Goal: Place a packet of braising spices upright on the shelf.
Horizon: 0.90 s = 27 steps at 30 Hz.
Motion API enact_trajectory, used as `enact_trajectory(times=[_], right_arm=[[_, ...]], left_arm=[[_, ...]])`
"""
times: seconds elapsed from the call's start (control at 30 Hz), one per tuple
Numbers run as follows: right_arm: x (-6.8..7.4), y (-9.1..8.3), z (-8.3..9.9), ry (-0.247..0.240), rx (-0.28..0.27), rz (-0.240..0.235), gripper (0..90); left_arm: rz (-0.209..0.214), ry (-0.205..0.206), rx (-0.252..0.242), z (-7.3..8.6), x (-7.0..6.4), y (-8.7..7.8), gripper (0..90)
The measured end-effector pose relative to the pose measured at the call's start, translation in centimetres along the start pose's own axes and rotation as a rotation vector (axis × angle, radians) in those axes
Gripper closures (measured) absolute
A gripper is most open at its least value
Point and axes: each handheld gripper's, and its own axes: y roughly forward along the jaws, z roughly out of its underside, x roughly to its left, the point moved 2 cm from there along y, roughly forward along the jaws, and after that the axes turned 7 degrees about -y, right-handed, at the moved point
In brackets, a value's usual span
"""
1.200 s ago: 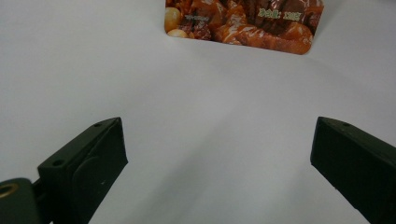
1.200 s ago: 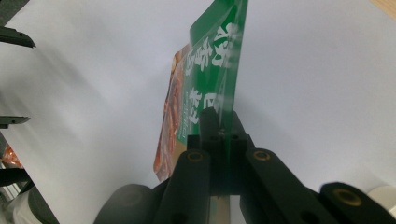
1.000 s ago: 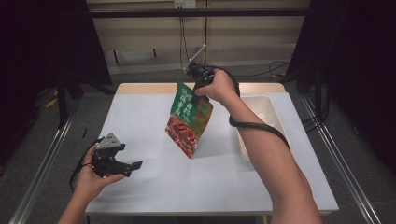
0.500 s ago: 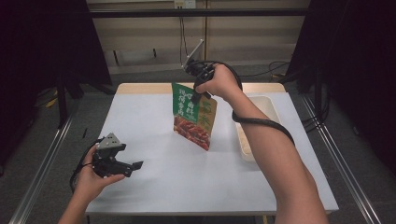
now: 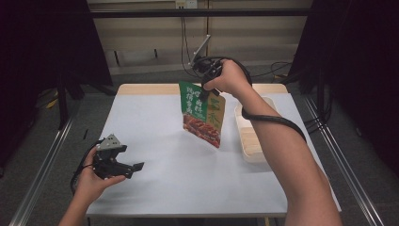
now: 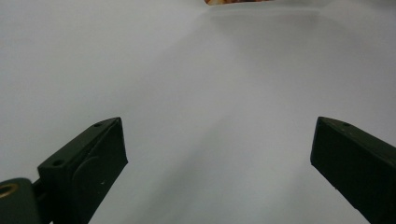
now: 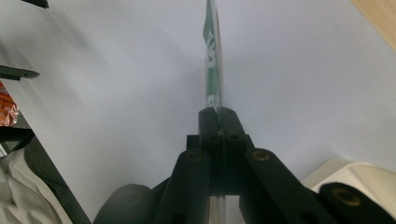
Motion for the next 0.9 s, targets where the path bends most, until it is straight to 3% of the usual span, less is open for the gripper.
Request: enact_trajectory(times=[0.9], right_arm=[[-1.8,-3.5,1.7,0.001,0.017,0.016,90.0]], left_arm=[[-0.011,-0.011,0.011,0.2,0.0,0.3,3.3]])
